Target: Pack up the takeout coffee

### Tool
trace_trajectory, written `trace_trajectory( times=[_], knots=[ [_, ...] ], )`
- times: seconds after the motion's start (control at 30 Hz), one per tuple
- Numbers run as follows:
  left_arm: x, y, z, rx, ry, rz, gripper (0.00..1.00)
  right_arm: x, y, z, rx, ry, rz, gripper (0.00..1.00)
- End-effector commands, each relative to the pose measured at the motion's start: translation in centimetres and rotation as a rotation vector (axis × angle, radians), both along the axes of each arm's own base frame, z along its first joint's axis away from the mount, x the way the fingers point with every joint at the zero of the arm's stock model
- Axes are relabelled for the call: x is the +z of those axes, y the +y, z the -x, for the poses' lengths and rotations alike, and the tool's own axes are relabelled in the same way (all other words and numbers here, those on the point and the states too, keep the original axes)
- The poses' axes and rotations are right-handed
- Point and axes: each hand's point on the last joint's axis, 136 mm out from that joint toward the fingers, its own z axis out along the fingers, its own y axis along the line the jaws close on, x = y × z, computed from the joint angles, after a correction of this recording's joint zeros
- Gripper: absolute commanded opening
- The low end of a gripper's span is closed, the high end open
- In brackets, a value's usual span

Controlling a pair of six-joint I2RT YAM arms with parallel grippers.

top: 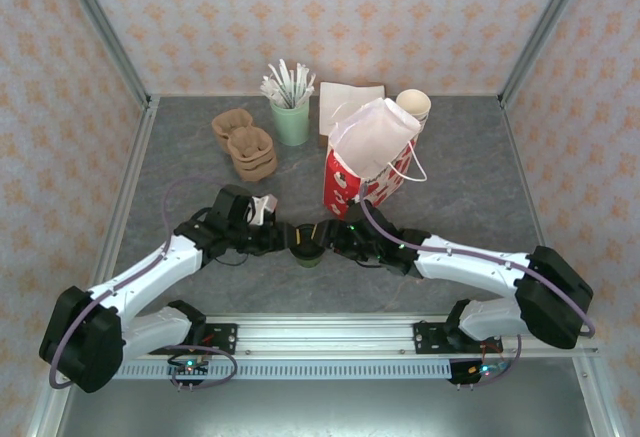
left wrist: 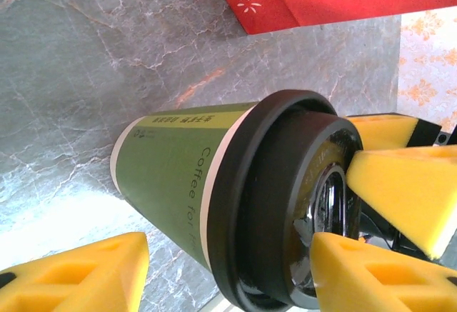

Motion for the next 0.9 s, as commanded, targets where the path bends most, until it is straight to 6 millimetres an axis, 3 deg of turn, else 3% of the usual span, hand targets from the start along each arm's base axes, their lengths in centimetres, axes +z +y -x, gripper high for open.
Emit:
trace_trajectory(
  times=[0.0,0.3,0.5,0.53,0.77,0.87],
  knots=[
    [1.5,0.0,-0.9,0.008,-0.027,-0.02,0.64,1.4,0.0,0.0,0.01,-0.011,0.003,0.57],
    [4.2,0.3,-1.9,0.005,-0.098,-0.06,0.68,3.3,-0.5,0.0,0.012,-0.048,0.01,0.63],
    [7.2,1.1,-3.1,0.04,-0.182,-0.105,0.7,4.6,-1.0,-0.1,0.022,-0.081,0.046,0.64],
    [7.8,1.2,-3.4,0.051,-0.196,-0.11,0.7,5.9,-1.3,0.0,0.022,-0.105,0.026,0.64],
    [11.8,2.7,-6.1,0.133,-0.317,-0.169,0.72,9.5,-1.8,0.2,0.045,-0.174,0.01,0.63],
    [12.8,4.6,-7.9,0.236,-0.329,-0.222,0.72,11.7,-2.1,0.3,0.056,-0.212,0.0,0.62]
  ],
)
